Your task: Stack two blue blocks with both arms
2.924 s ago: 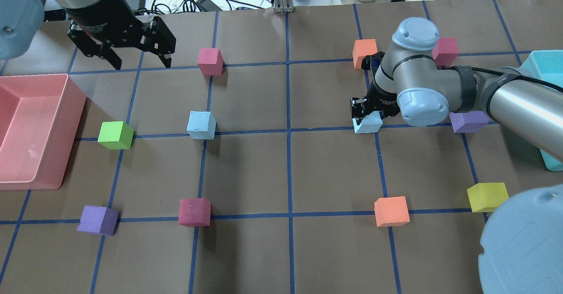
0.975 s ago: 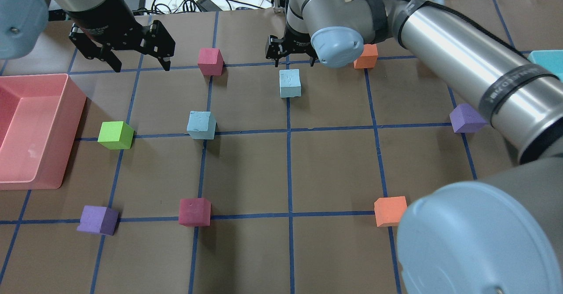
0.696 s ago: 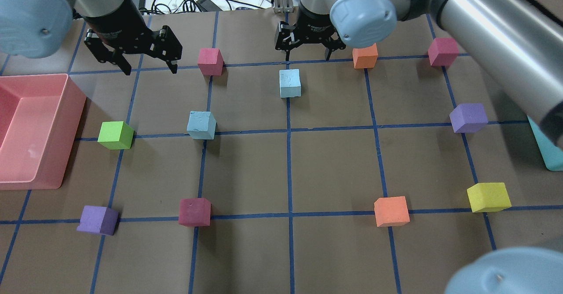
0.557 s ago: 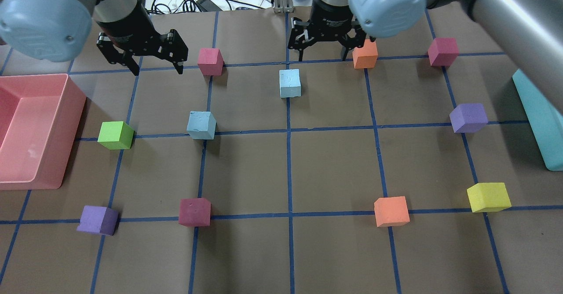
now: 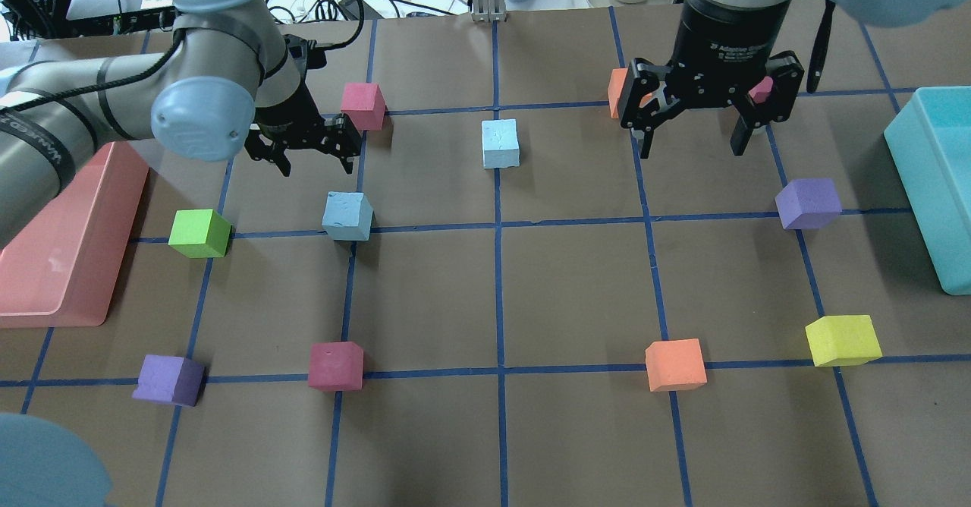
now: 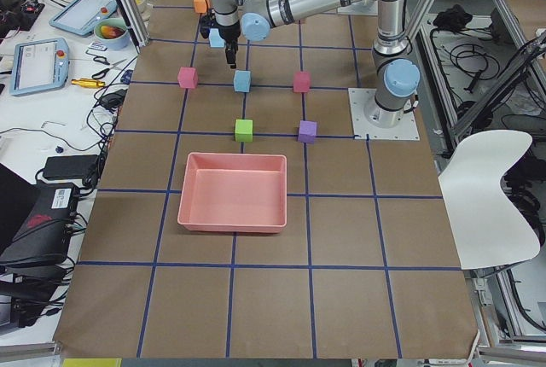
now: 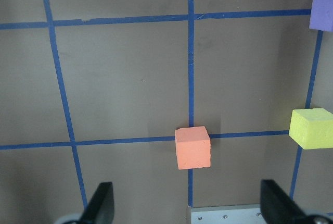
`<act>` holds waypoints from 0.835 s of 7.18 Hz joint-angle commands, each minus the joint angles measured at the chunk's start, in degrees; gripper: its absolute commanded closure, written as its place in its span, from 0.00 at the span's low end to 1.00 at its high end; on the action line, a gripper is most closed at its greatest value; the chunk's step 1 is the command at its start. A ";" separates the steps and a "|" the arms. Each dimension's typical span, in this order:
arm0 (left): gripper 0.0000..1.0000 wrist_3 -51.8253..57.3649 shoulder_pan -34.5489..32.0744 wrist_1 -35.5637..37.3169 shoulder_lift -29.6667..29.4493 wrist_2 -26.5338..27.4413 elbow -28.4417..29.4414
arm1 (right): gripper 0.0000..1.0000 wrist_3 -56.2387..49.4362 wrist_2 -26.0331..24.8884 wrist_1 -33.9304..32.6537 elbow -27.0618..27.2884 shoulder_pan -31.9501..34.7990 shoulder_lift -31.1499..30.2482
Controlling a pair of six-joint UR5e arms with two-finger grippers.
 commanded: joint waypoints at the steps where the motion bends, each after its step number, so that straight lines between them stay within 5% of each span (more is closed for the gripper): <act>1: 0.00 0.09 -0.04 9.08 -3.25 -0.43 -5.49 | 0.00 -0.26 0.22 -7.92 7.16 -0.28 -3.70; 3: 0.00 -0.34 -0.13 9.74 -5.11 -0.43 -6.57 | 0.00 -0.35 -0.31 -12.26 9.48 -0.19 -4.33; 4: 0.17 -0.52 -0.13 10.00 -5.72 -0.34 -6.74 | 0.00 -0.70 -0.40 -12.27 9.39 -0.28 -4.41; 5: 0.52 -1.30 -0.39 10.00 -5.73 -0.78 -6.40 | 0.00 -1.05 -0.23 -12.27 9.39 -0.10 -4.42; 6: 0.72 -2.18 -1.00 10.00 -5.64 -3.22 -6.13 | 0.00 -1.05 -0.14 -12.27 9.39 -0.10 -4.42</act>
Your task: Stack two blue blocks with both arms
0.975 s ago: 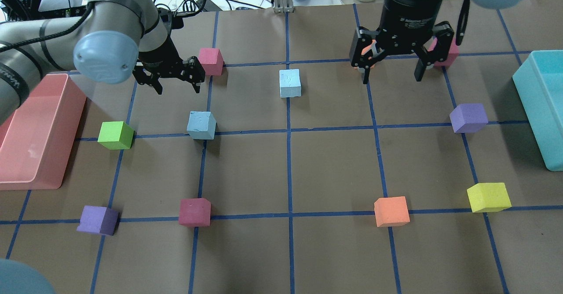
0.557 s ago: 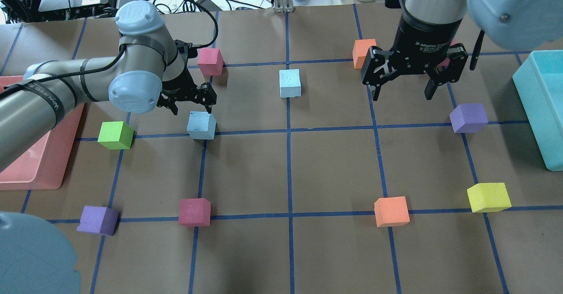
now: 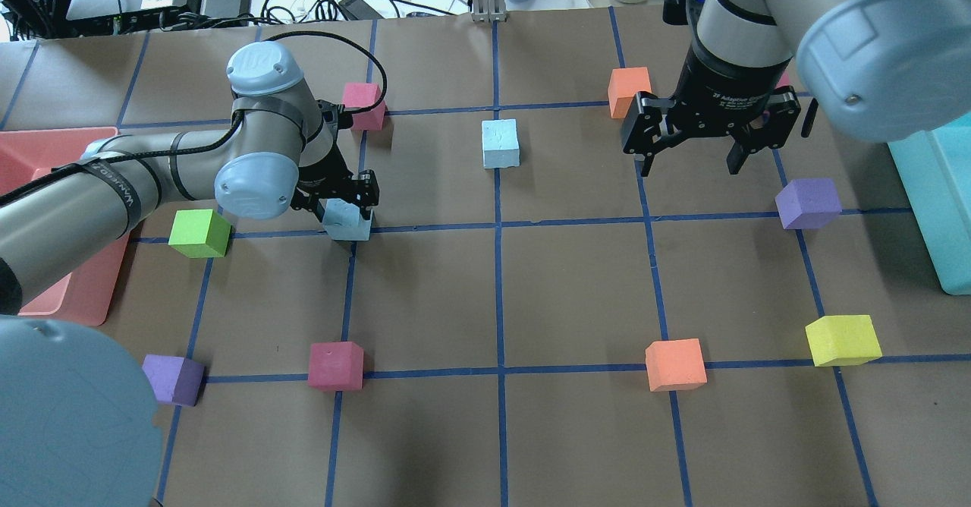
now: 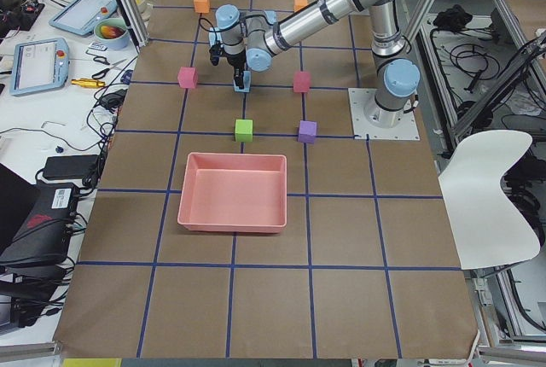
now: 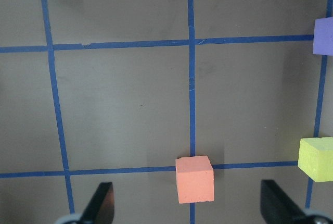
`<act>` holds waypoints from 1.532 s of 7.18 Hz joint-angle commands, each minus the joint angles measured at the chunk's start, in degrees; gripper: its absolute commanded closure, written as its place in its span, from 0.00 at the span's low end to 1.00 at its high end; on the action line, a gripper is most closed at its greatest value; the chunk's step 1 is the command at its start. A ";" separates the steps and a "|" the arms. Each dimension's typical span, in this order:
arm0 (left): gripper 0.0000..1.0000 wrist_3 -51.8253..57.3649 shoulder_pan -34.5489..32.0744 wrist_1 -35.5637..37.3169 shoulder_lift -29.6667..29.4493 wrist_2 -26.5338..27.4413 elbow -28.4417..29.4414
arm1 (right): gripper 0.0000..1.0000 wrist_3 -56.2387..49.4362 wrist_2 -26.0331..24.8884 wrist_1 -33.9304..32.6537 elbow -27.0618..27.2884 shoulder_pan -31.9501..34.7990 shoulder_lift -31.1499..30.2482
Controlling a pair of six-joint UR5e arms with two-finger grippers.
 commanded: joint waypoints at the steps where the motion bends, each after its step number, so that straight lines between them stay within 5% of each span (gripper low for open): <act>1: 0.77 -2.26 -1.17 0.14 0.48 -2.53 0.87 | 0.00 -0.16 0.11 -0.09 -0.04 0.14 -0.04; 3: 0.89 -3.23 -5.19 -5.09 -0.91 -3.32 11.45 | 0.00 -0.07 0.29 -0.09 -0.22 0.23 -0.04; 5: 0.88 -9.97 -9.24 -13.44 -6.43 -3.42 27.69 | 0.00 -0.07 0.55 -0.09 -0.48 0.32 -0.04; 7: 0.87 -17.96 -13.81 -14.27 -13.37 -3.42 38.36 | 0.00 -0.07 0.46 -0.09 -0.48 0.32 -0.04; 9: 0.87 -21.16 -17.77 -14.27 -18.74 -2.90 44.36 | 0.00 -0.15 0.46 -0.09 -0.48 0.24 -0.04; 11: 0.87 -21.17 -18.57 -14.71 -19.29 -2.36 44.03 | 0.00 -0.16 0.55 -0.09 -0.57 0.41 0.05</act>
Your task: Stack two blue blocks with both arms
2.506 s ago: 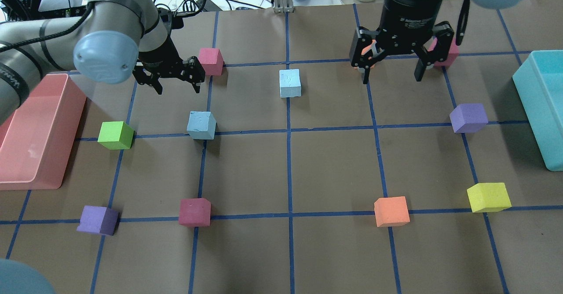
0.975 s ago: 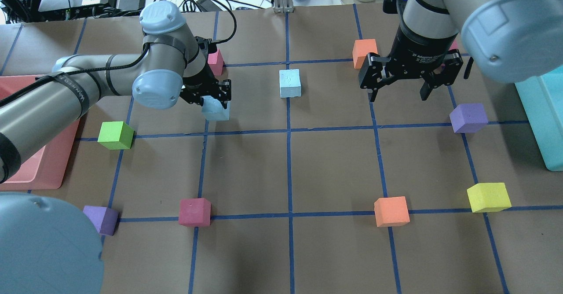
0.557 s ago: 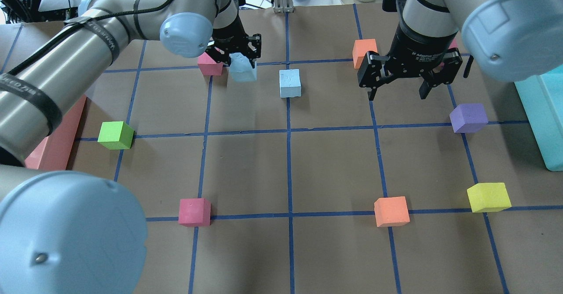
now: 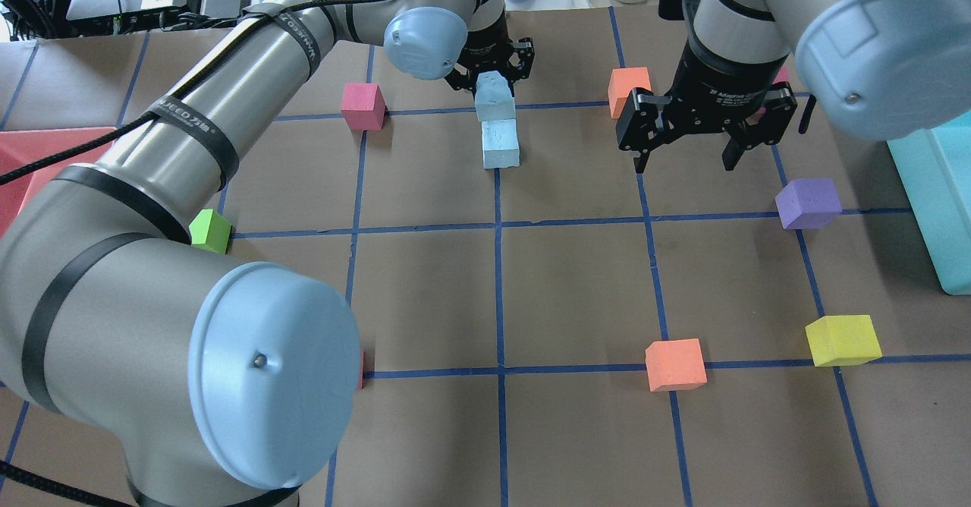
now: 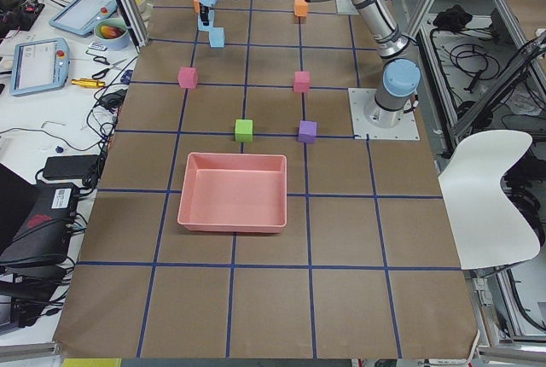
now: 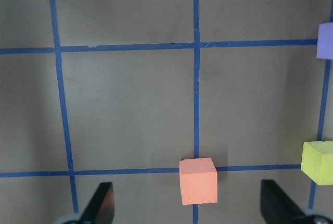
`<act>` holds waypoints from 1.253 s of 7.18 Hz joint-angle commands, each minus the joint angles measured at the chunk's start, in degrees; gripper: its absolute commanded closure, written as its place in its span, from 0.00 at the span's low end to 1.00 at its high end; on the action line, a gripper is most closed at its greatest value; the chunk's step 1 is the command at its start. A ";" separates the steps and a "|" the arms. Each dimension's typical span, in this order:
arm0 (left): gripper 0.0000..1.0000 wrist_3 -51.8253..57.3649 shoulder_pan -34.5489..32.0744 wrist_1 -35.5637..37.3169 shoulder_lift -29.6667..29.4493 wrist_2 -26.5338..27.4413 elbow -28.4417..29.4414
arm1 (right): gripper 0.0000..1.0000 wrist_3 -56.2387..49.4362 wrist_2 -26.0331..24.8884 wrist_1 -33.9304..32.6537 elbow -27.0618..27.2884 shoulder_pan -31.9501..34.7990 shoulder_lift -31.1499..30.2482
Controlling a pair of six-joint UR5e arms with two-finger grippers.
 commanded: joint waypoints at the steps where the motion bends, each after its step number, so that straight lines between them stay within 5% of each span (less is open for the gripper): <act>1: 0.87 -0.23 -0.70 -1.71 -0.27 0.43 -0.28 | 0.00 -0.01 0.06 0.00 -0.03 0.05 0.04; 6: 0.86 -1.11 -1.32 -3.48 -0.71 2.64 -0.72 | 0.00 -0.01 -0.02 0.00 -0.03 0.05 0.04; 7: 0.76 -1.11 -1.32 -3.48 -0.79 2.55 -0.81 | 0.00 -0.01 0.06 0.00 0.06 0.05 0.04; 8: 0.48 -0.94 -1.32 -3.04 -1.14 2.72 -0.90 | 0.00 -0.01 0.06 0.00 0.06 0.05 -0.05; 9: 0.03 -1.02 -1.32 -2.69 -1.58 2.63 -0.81 | 0.00 -0.01 -0.02 0.00 0.06 0.05 -0.05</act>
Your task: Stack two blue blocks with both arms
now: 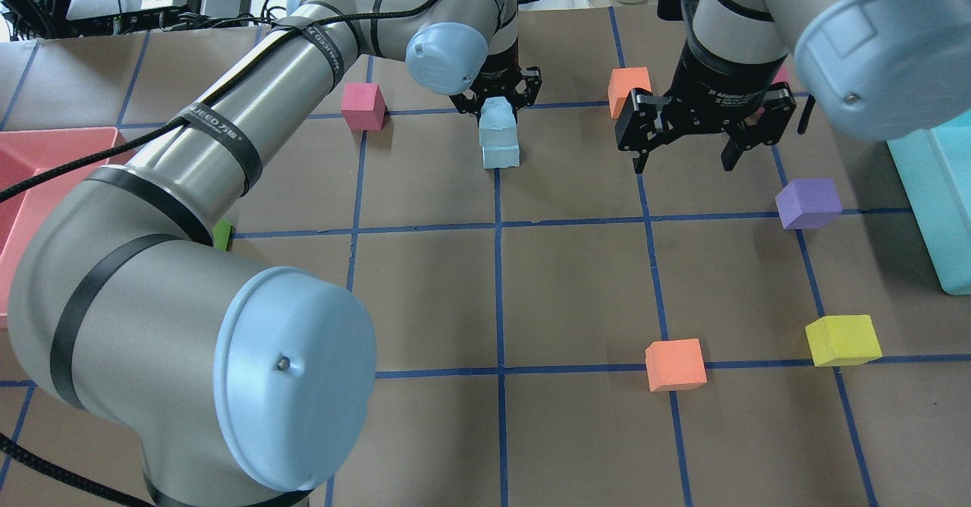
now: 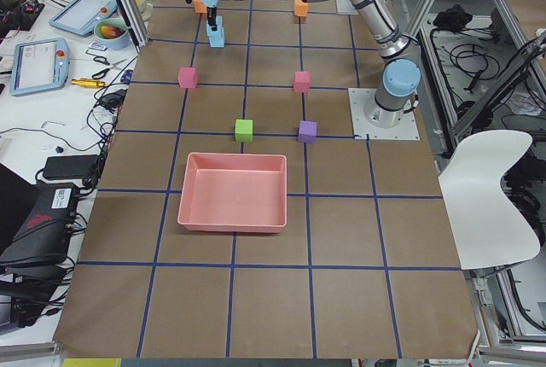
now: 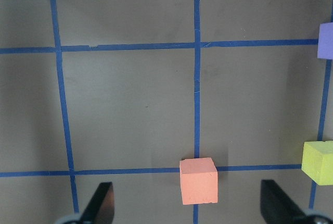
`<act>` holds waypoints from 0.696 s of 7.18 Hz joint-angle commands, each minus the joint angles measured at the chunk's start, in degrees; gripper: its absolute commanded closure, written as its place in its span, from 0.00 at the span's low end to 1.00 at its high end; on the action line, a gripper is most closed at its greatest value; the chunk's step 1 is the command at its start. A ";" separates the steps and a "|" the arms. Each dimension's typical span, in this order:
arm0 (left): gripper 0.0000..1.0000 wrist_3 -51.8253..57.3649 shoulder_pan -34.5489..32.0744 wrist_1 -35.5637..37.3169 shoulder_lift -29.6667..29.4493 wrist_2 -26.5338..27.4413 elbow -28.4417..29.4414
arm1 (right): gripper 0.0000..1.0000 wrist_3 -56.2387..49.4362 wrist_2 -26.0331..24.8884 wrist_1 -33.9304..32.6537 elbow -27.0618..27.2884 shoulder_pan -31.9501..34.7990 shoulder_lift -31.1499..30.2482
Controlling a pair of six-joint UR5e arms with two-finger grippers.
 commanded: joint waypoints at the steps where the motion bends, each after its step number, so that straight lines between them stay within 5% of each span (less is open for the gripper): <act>1: 0.00 -0.01 0.00 0.43 -0.22 -0.21 0.10 | 0.00 0.00 0.03 0.00 0.01 0.00 -0.04; 5: 0.00 8.28 4.97 -6.57 7.48 -1.18 0.55 | 0.00 0.00 -0.06 0.00 0.01 0.09 0.05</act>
